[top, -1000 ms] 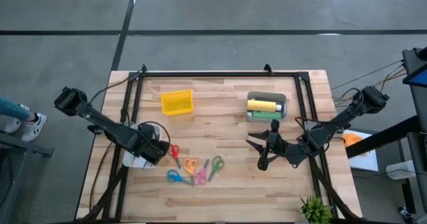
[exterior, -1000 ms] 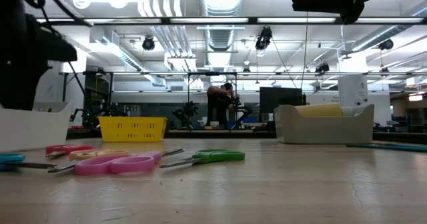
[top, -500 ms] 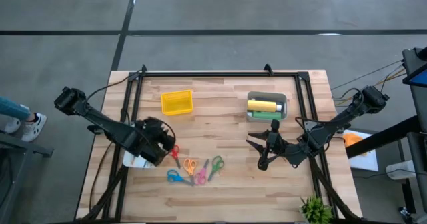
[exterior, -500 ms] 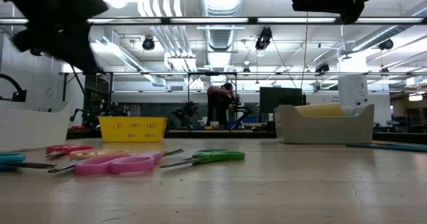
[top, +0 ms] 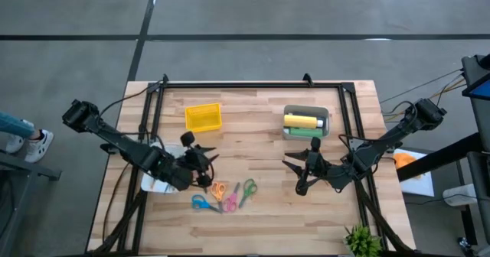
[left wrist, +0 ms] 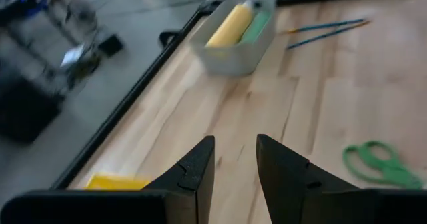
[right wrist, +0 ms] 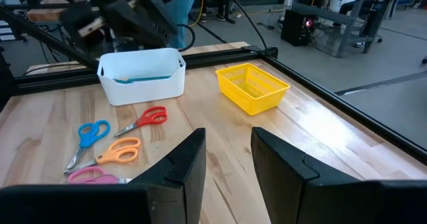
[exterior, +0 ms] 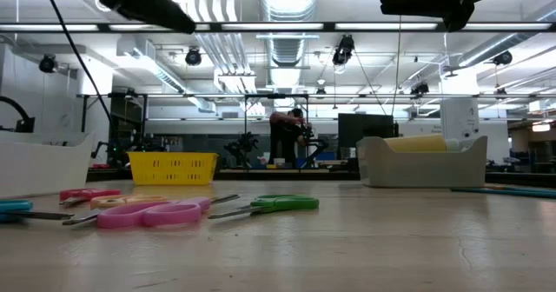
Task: Pick & Place Paint Supplies
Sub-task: Put the blue paintbrush into the white bin
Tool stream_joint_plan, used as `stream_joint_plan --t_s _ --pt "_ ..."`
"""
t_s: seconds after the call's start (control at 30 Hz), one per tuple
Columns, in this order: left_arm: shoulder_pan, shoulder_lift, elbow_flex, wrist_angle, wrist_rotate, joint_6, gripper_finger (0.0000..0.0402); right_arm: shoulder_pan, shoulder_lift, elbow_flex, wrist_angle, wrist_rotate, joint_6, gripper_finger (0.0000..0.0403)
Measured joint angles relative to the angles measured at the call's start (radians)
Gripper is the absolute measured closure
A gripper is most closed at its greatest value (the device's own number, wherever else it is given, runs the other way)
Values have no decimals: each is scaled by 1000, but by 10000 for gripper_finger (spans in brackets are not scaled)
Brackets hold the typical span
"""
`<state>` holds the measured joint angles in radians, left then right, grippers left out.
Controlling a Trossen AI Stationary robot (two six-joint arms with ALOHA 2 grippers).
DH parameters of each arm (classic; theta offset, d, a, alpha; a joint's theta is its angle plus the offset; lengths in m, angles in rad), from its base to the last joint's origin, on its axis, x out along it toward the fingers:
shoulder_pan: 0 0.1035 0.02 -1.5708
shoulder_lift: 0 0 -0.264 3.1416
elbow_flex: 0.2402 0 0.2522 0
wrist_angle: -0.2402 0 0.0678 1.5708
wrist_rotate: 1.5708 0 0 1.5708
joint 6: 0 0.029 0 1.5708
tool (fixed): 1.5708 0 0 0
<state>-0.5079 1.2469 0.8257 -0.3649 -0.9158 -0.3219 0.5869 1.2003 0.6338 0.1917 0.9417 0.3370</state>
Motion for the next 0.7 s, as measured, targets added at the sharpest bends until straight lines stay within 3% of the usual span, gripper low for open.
stream_joint_plan --t_s 0.23,0.4,0.7 --pt "54 -1 -22 245 140 277 291 0 0 0 0 0 0 283" --pt "154 -2 -57 389 351 384 291 0 0 0 0 0 0 283" --pt "317 -2 -124 487 667 520 291 0 0 0 0 0 0 283"
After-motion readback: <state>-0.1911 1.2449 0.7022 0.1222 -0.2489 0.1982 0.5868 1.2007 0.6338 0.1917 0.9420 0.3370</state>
